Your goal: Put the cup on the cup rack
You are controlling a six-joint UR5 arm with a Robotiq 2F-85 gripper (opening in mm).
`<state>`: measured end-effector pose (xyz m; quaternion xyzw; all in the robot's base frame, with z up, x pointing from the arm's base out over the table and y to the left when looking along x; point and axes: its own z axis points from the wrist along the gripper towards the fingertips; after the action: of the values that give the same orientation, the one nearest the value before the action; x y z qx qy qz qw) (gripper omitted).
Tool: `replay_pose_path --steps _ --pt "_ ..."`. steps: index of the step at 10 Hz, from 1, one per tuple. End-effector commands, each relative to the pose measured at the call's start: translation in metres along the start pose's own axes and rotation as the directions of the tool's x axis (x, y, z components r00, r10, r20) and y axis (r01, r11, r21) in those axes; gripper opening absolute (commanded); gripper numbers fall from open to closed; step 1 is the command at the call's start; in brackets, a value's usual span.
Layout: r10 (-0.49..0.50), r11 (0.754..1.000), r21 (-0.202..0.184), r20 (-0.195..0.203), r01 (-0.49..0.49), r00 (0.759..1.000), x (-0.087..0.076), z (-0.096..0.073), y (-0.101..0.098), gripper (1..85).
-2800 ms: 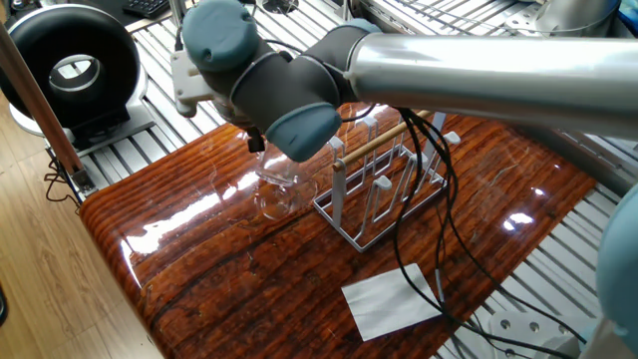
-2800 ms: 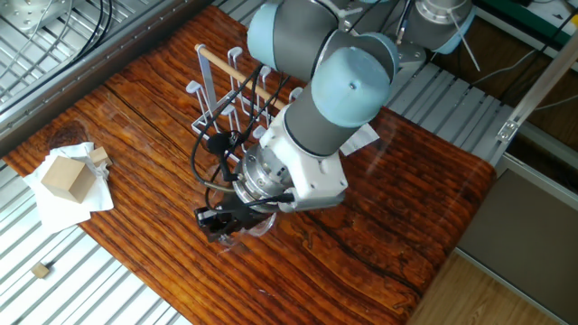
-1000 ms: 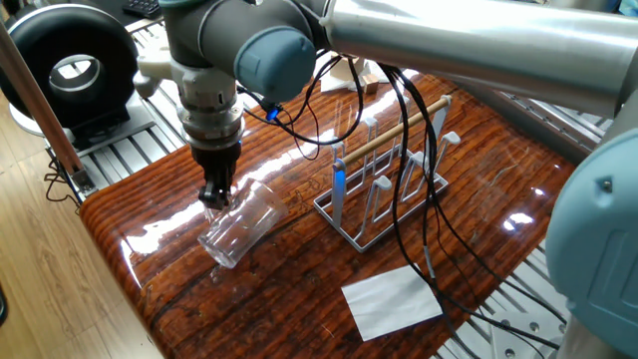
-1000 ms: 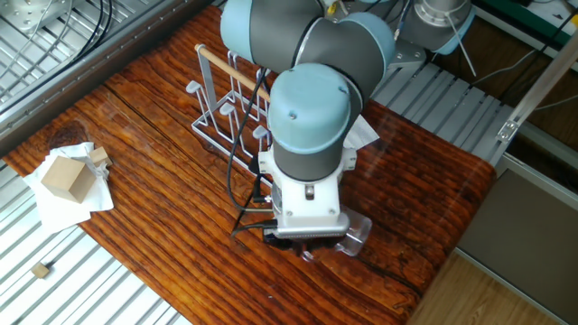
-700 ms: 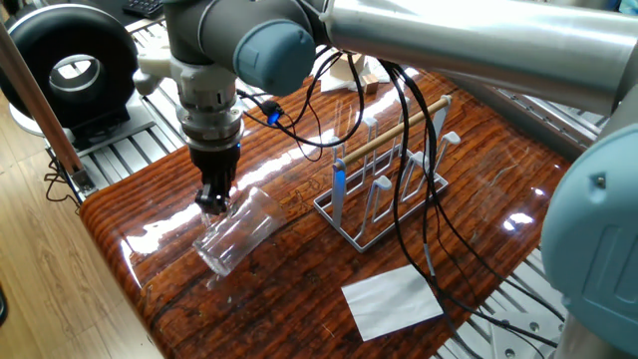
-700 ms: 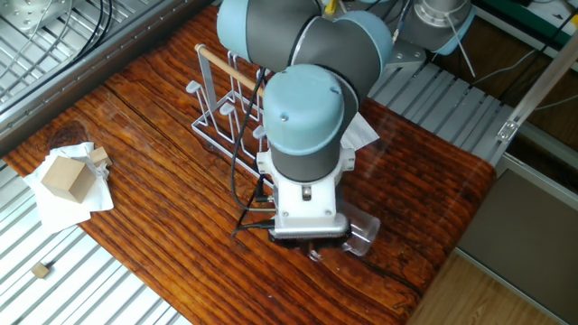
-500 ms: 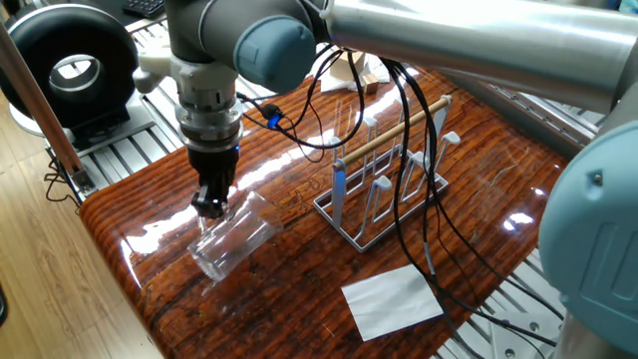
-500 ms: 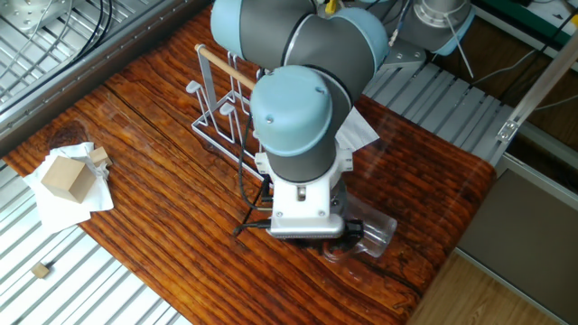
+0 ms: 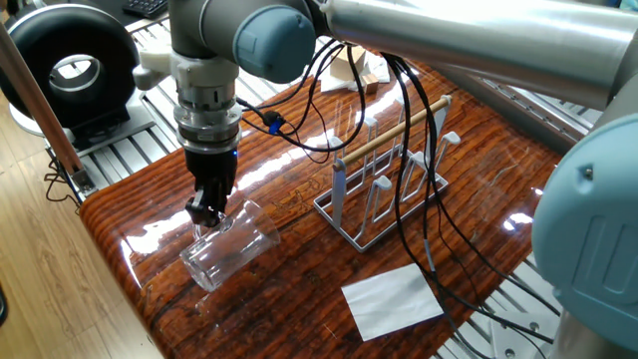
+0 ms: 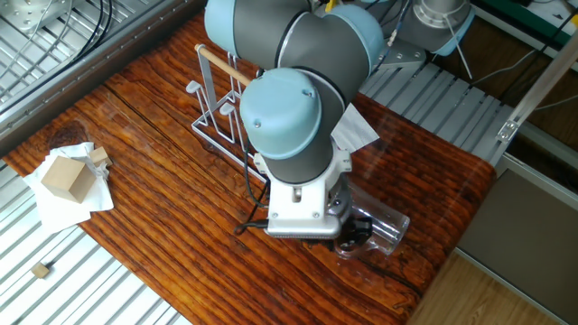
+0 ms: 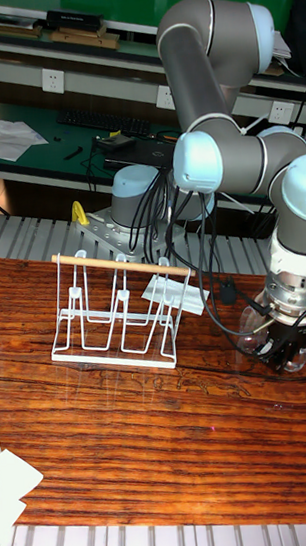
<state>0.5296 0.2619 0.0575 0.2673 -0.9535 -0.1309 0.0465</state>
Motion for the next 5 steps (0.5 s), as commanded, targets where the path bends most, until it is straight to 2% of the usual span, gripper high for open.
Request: replay_pose_path --steps 1,4,5 --pt "0.034 0.999 -0.029 -0.002 -0.034 0.999 0.0001 -0.0018 0.0068 1.0" --pt "0.062 0.998 -0.021 0.002 -0.062 0.998 -0.0011 -0.0018 0.0048 1.0" --pt "0.065 0.998 0.007 0.019 -0.065 0.998 -0.0049 -0.0017 -0.0029 1.0"
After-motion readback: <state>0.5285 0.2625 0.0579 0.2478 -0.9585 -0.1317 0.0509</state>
